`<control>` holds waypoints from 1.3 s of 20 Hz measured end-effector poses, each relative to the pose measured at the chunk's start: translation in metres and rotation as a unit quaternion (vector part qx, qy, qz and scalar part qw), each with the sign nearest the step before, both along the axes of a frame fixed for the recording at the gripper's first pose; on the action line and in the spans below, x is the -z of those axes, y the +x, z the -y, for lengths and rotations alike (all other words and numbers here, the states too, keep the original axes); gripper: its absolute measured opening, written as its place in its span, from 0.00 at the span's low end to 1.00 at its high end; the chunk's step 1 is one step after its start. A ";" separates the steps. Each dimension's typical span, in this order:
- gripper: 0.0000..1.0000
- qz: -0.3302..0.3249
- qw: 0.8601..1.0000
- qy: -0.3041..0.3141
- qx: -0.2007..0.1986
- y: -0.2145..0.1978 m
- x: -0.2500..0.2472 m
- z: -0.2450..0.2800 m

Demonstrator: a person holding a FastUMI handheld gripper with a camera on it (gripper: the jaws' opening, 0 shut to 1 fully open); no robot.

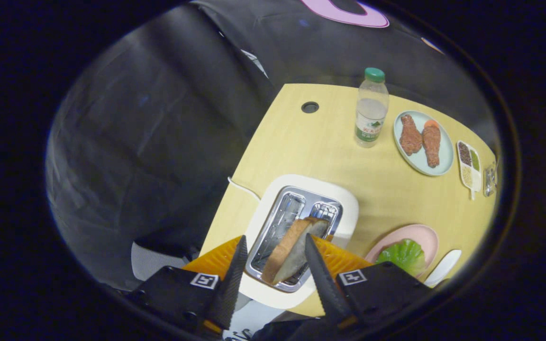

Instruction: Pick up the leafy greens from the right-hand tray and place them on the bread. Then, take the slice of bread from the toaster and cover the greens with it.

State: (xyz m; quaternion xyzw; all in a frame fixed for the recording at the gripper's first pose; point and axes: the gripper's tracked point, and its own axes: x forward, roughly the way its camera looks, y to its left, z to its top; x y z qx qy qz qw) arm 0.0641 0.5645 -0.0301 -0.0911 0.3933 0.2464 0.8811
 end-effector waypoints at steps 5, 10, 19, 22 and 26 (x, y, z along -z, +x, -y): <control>0.31 0.007 0.999 -0.028 0.015 -0.001 0.001 0.017; 0.16 -0.006 1.000 -0.012 0.023 -0.008 -0.009 0.033; 0.15 -0.034 0.994 0.099 0.038 -0.030 -0.075 0.072; 0.15 -0.036 0.990 0.129 0.053 -0.038 -0.095 0.104; 0.15 -0.048 0.979 0.181 0.077 -0.041 -0.109 0.146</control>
